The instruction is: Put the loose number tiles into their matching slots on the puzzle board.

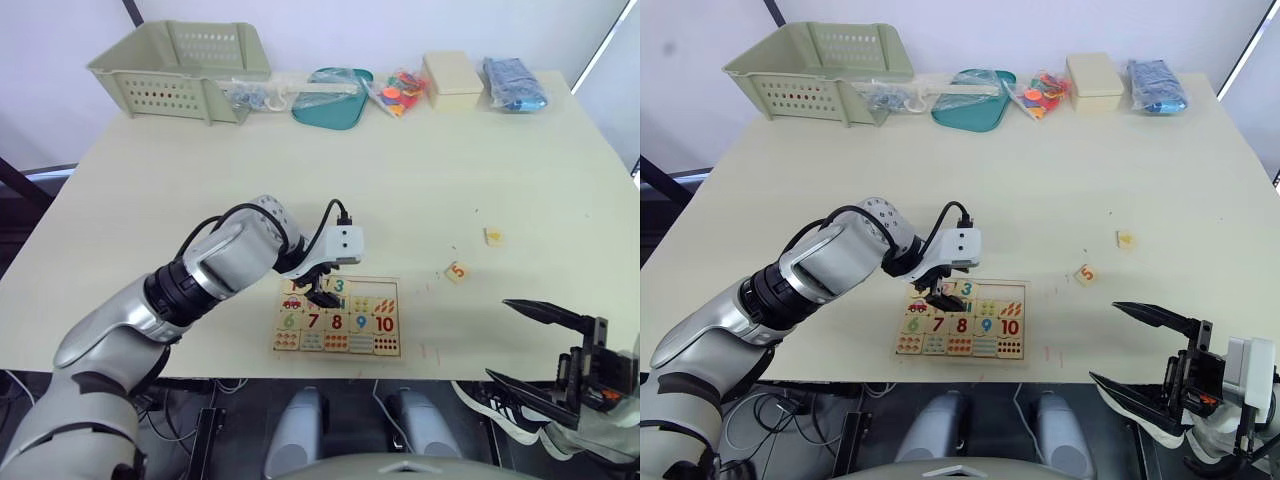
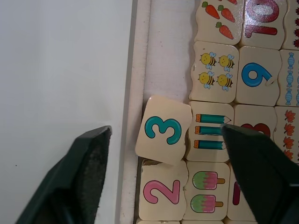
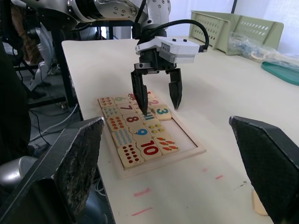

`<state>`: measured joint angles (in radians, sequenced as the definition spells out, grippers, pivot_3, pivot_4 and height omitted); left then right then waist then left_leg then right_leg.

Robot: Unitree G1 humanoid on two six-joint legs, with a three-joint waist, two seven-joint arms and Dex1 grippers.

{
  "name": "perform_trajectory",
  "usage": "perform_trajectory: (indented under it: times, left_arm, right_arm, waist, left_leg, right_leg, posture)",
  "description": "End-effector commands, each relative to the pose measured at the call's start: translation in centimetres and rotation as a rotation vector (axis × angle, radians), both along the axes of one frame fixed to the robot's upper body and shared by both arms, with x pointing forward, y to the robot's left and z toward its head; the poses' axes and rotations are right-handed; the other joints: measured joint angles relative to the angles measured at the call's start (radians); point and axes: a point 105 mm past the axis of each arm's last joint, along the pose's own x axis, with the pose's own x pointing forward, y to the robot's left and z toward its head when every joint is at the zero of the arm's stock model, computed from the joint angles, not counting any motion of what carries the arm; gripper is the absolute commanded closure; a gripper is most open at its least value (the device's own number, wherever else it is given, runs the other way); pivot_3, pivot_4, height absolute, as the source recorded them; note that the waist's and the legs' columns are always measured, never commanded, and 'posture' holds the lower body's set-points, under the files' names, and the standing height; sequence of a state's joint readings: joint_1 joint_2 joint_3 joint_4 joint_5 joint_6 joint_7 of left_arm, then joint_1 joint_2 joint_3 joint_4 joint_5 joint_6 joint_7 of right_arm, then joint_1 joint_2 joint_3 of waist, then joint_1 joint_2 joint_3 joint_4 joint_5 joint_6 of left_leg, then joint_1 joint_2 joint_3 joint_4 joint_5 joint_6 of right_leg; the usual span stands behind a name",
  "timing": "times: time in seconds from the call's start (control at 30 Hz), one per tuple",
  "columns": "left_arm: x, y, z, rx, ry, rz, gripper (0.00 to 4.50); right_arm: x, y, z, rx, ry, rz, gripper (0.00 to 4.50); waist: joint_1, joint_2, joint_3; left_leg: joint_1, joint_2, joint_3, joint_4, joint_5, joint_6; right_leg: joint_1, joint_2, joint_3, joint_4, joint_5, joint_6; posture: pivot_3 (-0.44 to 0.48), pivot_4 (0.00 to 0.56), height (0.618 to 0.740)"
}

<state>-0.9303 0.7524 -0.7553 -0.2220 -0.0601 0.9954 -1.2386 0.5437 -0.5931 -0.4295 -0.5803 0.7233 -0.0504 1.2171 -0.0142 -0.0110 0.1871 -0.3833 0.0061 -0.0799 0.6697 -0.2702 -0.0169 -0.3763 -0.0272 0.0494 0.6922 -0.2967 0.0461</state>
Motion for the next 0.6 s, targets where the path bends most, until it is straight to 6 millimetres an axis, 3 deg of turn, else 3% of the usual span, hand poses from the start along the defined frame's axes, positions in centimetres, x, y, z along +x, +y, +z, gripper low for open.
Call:
perform_trajectory:
  times: [0.03, 0.27, 0.47, 0.57, 0.6]
  left_arm:
    - [0.2, -0.1, 2.0, -0.076, -0.019, 0.001, 0.76]
    - [0.9, 1.0, 6.2, -0.311, -0.060, -0.043, 0.76]
    - [1.6, 2.6, 6.9, -0.399, -0.025, -0.077, 0.76]
    - [2.4, 3.2, 5.7, -0.379, -0.062, -0.095, 0.76]
    - [2.5, 3.3, 5.3, -0.375, -0.072, -0.108, 1.24]
  right_arm:
    - [-0.3, 0.4, 0.6, -0.002, -0.039, 0.016, 0.00]
    - [-0.1, 0.3, 0.5, -0.002, -0.042, 0.015, 0.00]
    - [0.2, 0.3, 0.4, -0.001, -0.046, 0.021, 0.00]
    - [0.4, 0.3, 0.4, 0.001, -0.050, 0.025, 0.00]
    - [0.4, 0.3, 0.4, 0.000, -0.050, 0.027, 0.00]
  waist:
    - [0.000, 0.000, 0.000]
    - [-0.001, 0.000, 0.000]
    - [0.000, 0.000, 0.000]
    - [-0.001, 0.000, 0.000]
    - [-0.001, 0.000, 0.000]
  left_leg:
    - [0.000, 0.000, 0.000, 0.000, 0.000, 0.000]
    - [0.000, 0.000, 0.000, 0.000, 0.000, 0.000]
    - [0.000, 0.000, 0.000, 0.000, 0.000, 0.000]
    - [0.000, 0.000, 0.000, 0.000, 0.000, 0.000]
    - [0.000, 0.000, 0.000, 0.000, 0.000, 0.000]
  right_leg:
    - [0.000, 0.000, 0.000, 0.000, 0.000, 0.000]
    - [0.000, 0.000, 0.000, 0.000, 0.000, 0.000]
    - [0.000, 0.000, 0.000, 0.000, 0.000, 0.000]
    - [0.000, 0.000, -0.001, 0.000, 0.000, 0.000]
    - [0.000, 0.000, 0.000, 0.000, 0.000, 0.000]
  posture:
    - [0.000, 0.150, 0.740]
    - [0.000, 0.150, 0.740]
    - [0.000, 0.150, 0.740]
    - [0.000, 0.150, 0.740]
    - [0.000, 0.150, 0.740]
